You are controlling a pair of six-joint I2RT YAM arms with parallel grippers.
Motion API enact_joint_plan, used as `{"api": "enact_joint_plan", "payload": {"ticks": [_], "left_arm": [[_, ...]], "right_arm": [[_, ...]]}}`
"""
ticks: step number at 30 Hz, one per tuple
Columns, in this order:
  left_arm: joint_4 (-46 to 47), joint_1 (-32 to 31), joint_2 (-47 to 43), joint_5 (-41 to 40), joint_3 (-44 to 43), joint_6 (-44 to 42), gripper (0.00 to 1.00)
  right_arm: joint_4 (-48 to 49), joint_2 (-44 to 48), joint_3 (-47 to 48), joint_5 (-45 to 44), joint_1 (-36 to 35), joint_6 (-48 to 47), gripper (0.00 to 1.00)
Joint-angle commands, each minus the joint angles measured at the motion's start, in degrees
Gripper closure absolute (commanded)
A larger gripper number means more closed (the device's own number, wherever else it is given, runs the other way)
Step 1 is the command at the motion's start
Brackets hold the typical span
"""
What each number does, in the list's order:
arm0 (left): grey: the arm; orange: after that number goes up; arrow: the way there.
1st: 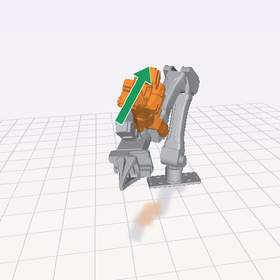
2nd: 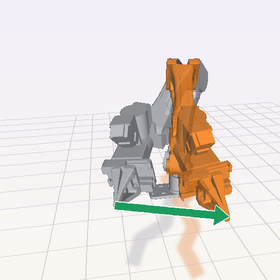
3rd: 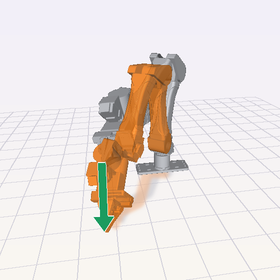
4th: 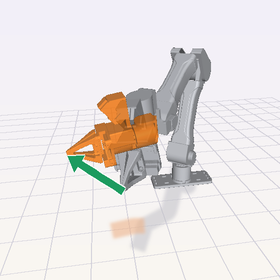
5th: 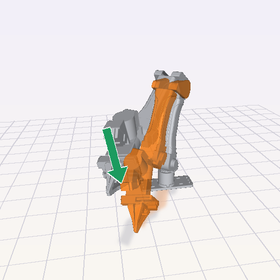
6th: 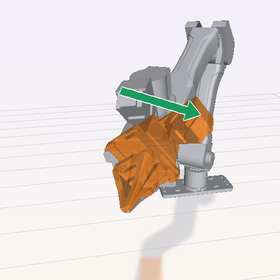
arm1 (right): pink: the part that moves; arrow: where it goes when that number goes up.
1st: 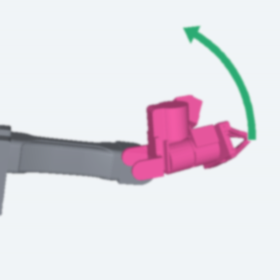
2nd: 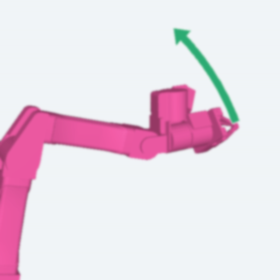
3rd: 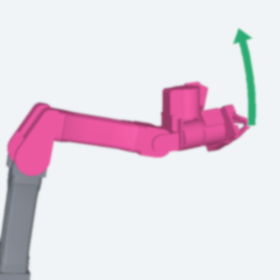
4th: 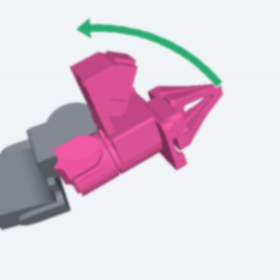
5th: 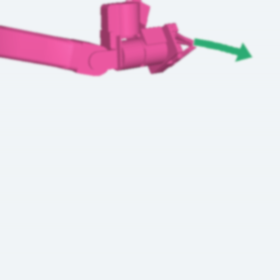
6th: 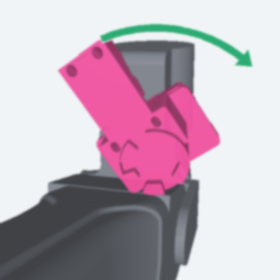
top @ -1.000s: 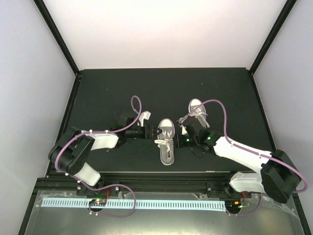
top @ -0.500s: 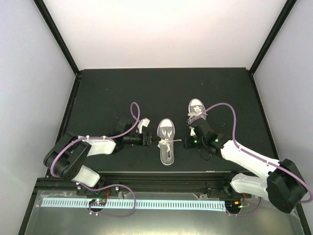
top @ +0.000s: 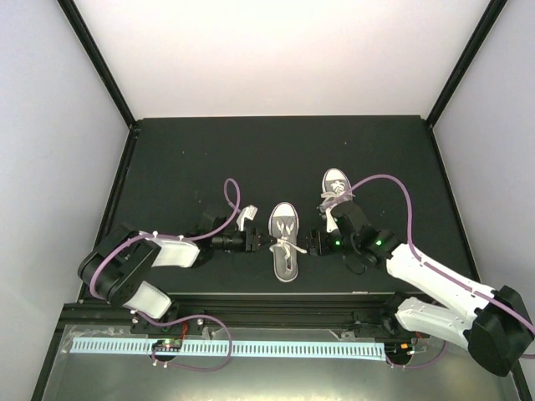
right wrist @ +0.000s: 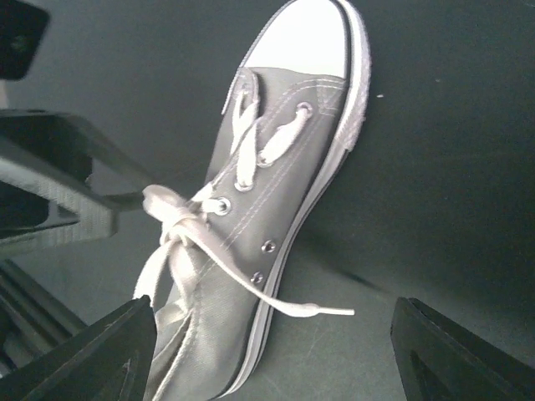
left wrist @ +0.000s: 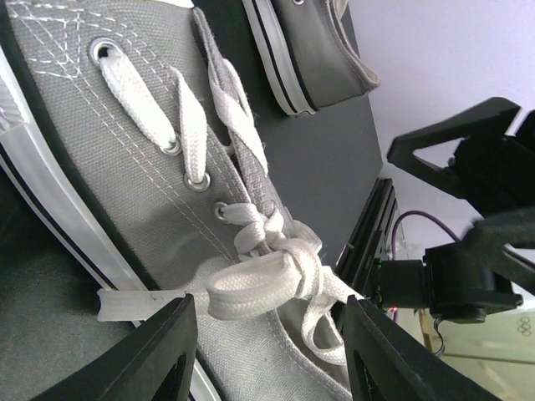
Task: Tie the shoes
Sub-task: Tie the shoelace on the shoe.
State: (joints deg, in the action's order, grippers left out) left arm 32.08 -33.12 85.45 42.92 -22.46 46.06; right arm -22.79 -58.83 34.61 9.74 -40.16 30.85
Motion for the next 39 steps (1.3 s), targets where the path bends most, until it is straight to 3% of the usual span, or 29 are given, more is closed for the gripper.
{"api": "enact_joint_plan", "payload": {"ticks": [1,11,21,30,34,39], "left_arm": [[5.79,-0.31,1.93,1.02,0.02,2.94,0.5],[4.93,-0.56,4.57,0.93,-1.81,2.03,0.53],[5.55,-0.97,6.0,0.05,-2.93,1.78,0.56],[6.07,-1.37,5.75,-0.52,-3.07,1.97,0.65],[5.28,-1.37,5.12,-1.66,-3.01,1.46,0.68],[4.14,-1.38,4.24,-2.27,-3.12,0.84,0.8]], "right_arm": [[-4.3,-0.52,3.54,-1.66,-3.41,-2.66,0.2],[-1.83,-7.19,5.81,-7.52,-14.41,2.43,0.21],[-0.12,-13.63,7.68,-11.29,-17.73,3.6,0.27],[1.51,-16.22,7.95,-11.53,-17.84,4.12,0.55],[0.88,-15.72,8.66,-12.24,-17.85,4.13,0.71],[-1.1,-14.38,9.36,-12.93,-17.85,3.78,0.94]]}}
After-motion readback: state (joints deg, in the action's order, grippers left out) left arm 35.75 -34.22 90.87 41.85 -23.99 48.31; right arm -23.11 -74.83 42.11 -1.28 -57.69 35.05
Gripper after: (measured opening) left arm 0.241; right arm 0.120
